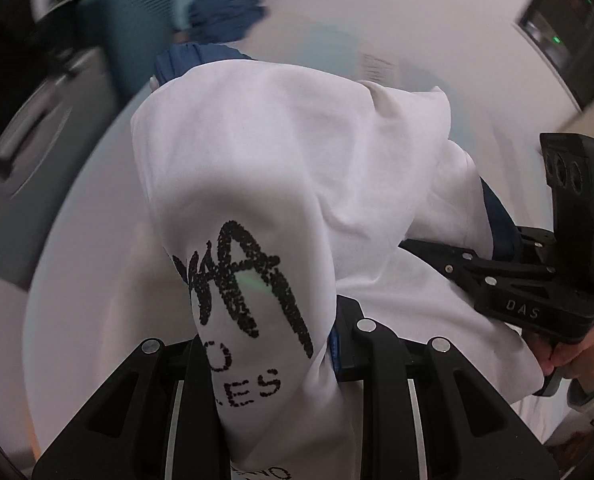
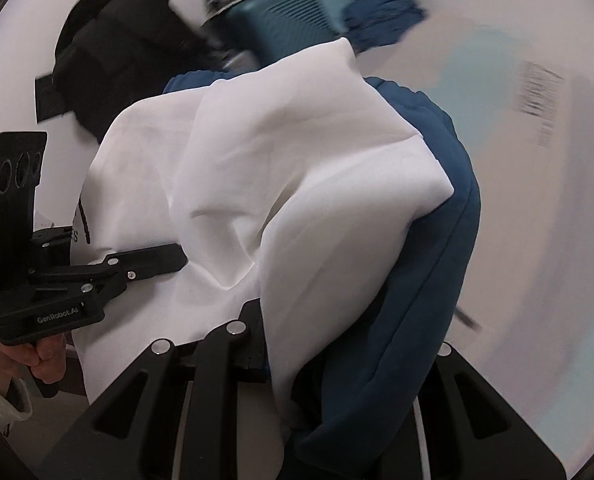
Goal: Fold large clothes
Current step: 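Lift the bundle with both tools and set it down on the bed, opening both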
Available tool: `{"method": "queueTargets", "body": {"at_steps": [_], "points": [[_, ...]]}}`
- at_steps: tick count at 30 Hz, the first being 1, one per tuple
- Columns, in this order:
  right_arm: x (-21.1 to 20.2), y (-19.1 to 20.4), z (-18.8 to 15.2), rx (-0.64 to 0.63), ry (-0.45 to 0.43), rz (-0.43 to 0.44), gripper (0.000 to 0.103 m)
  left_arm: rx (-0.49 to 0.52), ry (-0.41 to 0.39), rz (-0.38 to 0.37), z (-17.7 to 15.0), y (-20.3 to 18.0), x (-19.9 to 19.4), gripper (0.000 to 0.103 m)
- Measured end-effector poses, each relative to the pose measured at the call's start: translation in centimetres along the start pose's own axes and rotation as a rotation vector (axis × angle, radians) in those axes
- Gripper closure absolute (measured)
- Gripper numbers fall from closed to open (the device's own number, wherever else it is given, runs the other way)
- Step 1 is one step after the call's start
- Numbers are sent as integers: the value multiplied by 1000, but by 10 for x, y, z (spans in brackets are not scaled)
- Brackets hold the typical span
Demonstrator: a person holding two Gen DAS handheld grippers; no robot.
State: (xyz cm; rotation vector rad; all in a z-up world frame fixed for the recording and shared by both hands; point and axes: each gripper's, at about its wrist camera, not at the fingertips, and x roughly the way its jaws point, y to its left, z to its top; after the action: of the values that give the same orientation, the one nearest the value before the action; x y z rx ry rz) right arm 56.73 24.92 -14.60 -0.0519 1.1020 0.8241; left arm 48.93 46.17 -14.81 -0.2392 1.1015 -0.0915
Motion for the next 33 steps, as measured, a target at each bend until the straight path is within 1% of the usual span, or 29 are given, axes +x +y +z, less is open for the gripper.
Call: {"method": "queueTargets", "body": {"at_steps": [3,6,9,11,12,15,17,18,19,20,21,22,23,24,25,26,27,30,31,33], "points": [[44,33,16,-20,35,-1,85,-26,5,10,-2,46,9,81],[75,44,18,-24,70,-16,85,-43,24,10,-3,81,28,80],[112,61,36,-33,92,-45,85,-49,46,12,-6,111,50,79],[129,61,41,-22,100,-66,85,-51,50,17,-9,118,63,78],[132,60,38,-17,101,-72,85,-59,47,21,-9,118,69,78],[145,55,46,-11,103,-102,85,-106,24,15,-9,125,79,77],[153,51,49,-17,108,-122,84,-116,23,33,-9,127,87,75],[155,49,48,-18,111,-125,82,-113,24,43,-9,125,90,74],[159,45,47,-26,120,-136,75,-113,22,59,-8,123,93,70],[166,45,49,-31,127,-148,70,-116,19,83,-8,122,94,63],[167,42,50,-28,123,-161,58,-121,13,114,-9,120,93,57],[161,38,49,-18,100,-171,39,-130,1,154,-9,119,89,43],[153,36,47,-14,70,-187,30,-138,-19,208,-10,114,82,24],[142,33,46,-11,32,-202,17,-142,-45,285,-11,108,73,15],[129,31,43,-6,-4,-206,9,-145,-82,341,-14,102,63,5],[118,30,40,-5,-29,-208,7,-148,-120,368,-16,96,53,6],[109,29,38,-7,-42,-214,7,-146,-145,378,-19,87,43,6],[71,25,25,-18,-82,-260,7,-145,-193,406,-25,62,20,6],[51,23,16,-13,-104,-286,7,-147,-206,407,-28,53,14,6],[19,21,1,4,-128,-307,7,-161,-219,389,-44,44,-8,6]]}}
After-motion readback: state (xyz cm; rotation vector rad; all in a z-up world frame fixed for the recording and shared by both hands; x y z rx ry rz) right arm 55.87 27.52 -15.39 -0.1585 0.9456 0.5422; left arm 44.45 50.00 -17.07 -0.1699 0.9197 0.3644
